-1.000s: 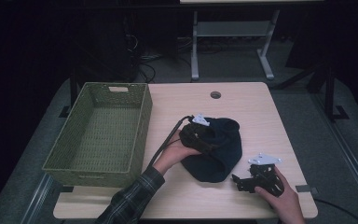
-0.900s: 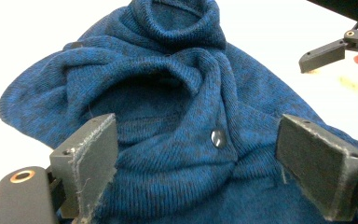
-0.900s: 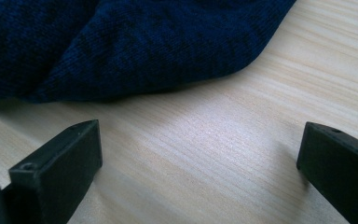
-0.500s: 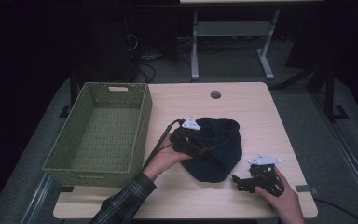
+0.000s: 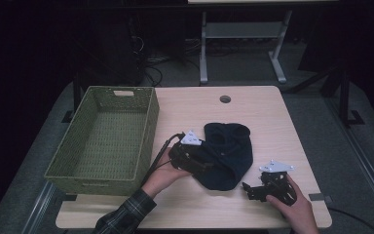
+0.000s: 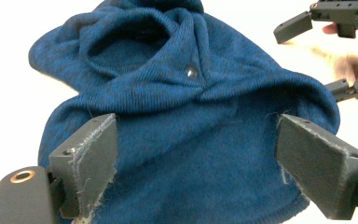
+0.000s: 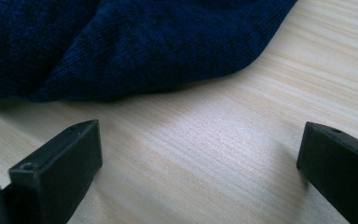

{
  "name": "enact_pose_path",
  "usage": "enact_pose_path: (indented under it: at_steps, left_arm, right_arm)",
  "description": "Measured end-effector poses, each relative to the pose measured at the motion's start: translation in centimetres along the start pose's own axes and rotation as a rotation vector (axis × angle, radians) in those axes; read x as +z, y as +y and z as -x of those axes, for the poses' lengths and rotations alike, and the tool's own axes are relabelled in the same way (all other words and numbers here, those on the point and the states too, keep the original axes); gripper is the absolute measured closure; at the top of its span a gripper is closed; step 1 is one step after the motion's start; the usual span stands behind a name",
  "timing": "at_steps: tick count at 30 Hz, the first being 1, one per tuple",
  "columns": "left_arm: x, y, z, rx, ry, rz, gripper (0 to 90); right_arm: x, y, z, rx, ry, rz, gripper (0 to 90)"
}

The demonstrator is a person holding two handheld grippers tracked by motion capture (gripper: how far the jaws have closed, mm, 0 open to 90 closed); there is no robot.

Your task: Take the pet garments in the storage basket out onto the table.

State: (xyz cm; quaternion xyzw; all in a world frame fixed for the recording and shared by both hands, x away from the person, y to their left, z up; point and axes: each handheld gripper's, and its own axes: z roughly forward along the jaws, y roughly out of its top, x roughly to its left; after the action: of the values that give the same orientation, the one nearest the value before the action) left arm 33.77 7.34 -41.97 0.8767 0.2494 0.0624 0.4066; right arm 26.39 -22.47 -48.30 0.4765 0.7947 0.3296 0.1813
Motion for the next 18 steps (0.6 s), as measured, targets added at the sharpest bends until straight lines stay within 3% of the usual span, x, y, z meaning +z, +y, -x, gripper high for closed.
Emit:
enact_pose_path:
  at_steps: [5,13,18]
  left_arm:
    - [-0.8,-1.1,0.4,-0.003,0.006,-0.003,13.1]
    - [-1.6,-3.1,1.1,-0.015,0.052,-0.004,13.1]
    - [-1.7,-4.3,1.4,-0.004,0.078,-0.032,13.1]
  right_arm:
    - [0.0,0.0,0.0,0.001,0.000,0.000,0.0]
    - [0.0,0.0,0.0,0.001,0.000,0.000,0.0]
    - [0.0,0.0,0.0,0.000,0.000,0.000,0.0]
